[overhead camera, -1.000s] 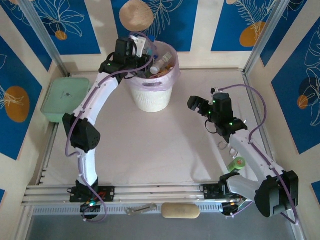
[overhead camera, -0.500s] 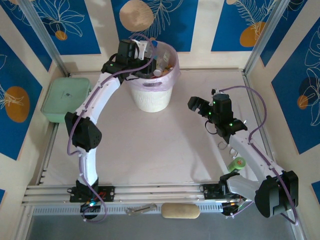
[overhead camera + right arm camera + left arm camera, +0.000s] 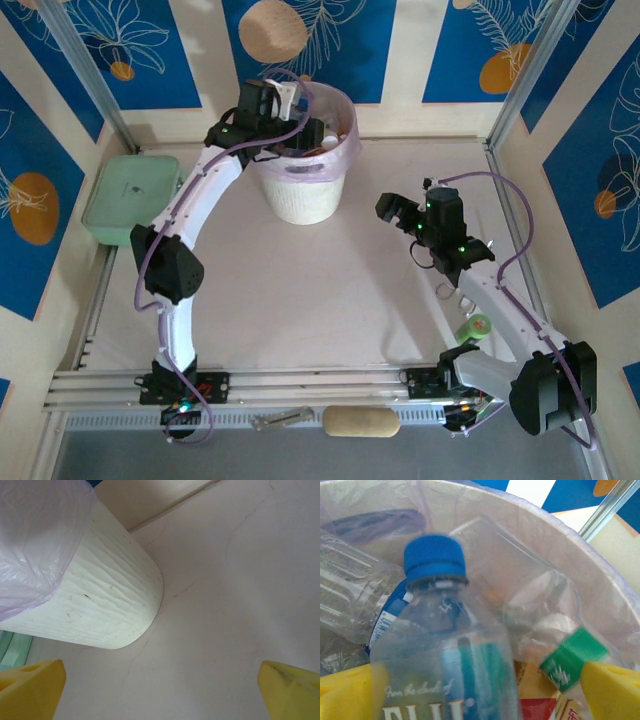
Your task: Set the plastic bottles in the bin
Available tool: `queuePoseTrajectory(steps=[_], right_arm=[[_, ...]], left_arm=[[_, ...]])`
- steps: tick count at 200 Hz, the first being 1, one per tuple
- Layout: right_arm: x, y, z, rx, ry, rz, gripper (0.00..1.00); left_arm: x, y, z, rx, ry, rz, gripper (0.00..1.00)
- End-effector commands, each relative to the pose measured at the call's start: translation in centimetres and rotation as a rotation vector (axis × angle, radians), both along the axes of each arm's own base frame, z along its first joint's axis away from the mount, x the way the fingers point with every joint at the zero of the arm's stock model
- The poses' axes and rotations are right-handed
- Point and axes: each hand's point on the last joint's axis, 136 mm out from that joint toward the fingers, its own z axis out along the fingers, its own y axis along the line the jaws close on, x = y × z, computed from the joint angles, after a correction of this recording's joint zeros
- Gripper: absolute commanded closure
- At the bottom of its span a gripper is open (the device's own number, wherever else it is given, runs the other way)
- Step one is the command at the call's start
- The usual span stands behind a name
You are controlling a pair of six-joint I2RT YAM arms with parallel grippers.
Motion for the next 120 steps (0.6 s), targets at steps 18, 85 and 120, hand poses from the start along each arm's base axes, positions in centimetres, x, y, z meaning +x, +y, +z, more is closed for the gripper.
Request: queuePoseTrajectory(steps=[18, 85, 120], right_arm=[[0.1, -0.6, -0.3, -0.012, 0.002, -0.025, 0.01], [0.9, -2.2, -1.2, -0.088, 0.016, -0.055, 0.01], [2.1, -5.0, -2.5, -0.178, 0.040, -0.075, 0.01]], left_arm=[[-2.1, 2.2, 5.6, -0.001, -0.127, 0.047, 0.01], [-5.6, 5.5, 9.8, 0.003, -0.267, 0.109, 0.01], [-8.0, 9.7, 7.8, 0.047, -0.301, 0.222, 0.01]])
